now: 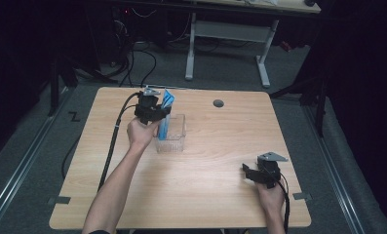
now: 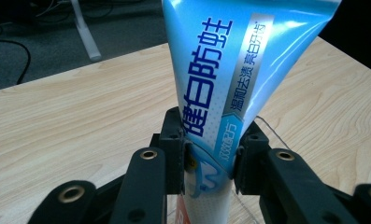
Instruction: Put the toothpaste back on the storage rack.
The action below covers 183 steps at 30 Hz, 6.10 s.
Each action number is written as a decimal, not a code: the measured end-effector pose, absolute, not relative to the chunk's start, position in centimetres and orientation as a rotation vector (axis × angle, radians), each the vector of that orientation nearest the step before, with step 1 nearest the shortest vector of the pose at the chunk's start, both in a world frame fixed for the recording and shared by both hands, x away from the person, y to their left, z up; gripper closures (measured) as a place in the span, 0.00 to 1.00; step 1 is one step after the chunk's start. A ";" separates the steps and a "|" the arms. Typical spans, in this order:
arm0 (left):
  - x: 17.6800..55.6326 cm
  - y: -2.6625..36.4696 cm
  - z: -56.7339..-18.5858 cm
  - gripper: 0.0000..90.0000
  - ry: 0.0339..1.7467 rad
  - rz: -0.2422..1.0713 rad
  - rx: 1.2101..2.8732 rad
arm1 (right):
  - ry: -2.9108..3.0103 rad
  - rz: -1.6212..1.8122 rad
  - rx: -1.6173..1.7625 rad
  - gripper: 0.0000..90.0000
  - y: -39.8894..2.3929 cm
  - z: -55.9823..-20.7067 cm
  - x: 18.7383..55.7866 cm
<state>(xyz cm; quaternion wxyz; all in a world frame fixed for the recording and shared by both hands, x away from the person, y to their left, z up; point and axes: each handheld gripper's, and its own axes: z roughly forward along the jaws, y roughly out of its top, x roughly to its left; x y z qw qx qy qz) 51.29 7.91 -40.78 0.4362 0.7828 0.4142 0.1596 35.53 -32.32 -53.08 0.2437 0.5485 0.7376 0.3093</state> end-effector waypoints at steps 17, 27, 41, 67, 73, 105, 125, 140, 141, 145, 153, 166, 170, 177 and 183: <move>50.3 7.8 -41.5 0.77 1.014 0.424 1.994 | 2.015 0.845 1.499 0.33 -32.3 -53.1 35.5; 49.9 7.9 -41.8 0.77 1.009 0.426 2.008 | 2.015 0.845 1.498 0.33 -32.3 -53.1 35.5; 49.4 8.7 -41.9 0.76 1.019 0.432 1.988 | 2.015 0.845 1.499 0.33 -32.3 -53.1 35.5; 48.7 10.4 -41.8 0.70 1.063 0.475 1.943 | 2.015 0.845 1.499 0.33 -32.3 -53.1 35.5; 48.6 10.4 -41.7 0.68 1.067 0.489 1.946 | 2.015 0.845 1.499 0.33 -32.3 -53.1 35.5; 47.8 11.0 -40.6 0.48 1.044 0.496 1.894 | 2.012 0.843 1.503 0.33 -32.3 -53.1 35.5; 46.2 12.8 -38.9 0.44 1.030 0.496 1.845 | 2.011 0.843 1.503 0.33 -32.3 -53.1 35.5; 45.0 14.9 -39.4 0.43 1.058 0.491 1.804 | 2.008 0.843 1.508 0.33 -32.3 -53.1 35.5; 44.9 15.2 -39.5 0.43 1.064 0.493 1.802 | 2.008 0.842 1.508 0.33 -32.3 -53.1 35.5; 44.6 15.9 -39.8 0.43 1.076 0.494 1.799 | 2.009 0.843 1.508 0.33 -32.3 -53.1 35.5; 43.9 16.8 -39.8 0.43 1.086 0.500 1.774 | 2.008 0.842 1.508 0.33 -32.3 -53.1 35.5; 42.5 18.6 -40.9 0.42 1.118 0.513 1.769 | 2.008 0.842 1.505 0.33 -32.3 -53.1 35.5; 42.2 19.0 -41.1 0.42 1.124 0.514 1.767 | 2.006 0.842 1.510 0.33 -32.3 -53.1 35.5; 41.5 20.2 -41.7 0.41 1.148 0.502 1.737 | 2.001 0.839 1.514 0.33 -32.3 -53.1 35.5; 40.6 21.5 -42.3 0.41 1.176 0.499 1.701 | 2.002 0.839 1.514 0.33 -32.3 -53.1 35.5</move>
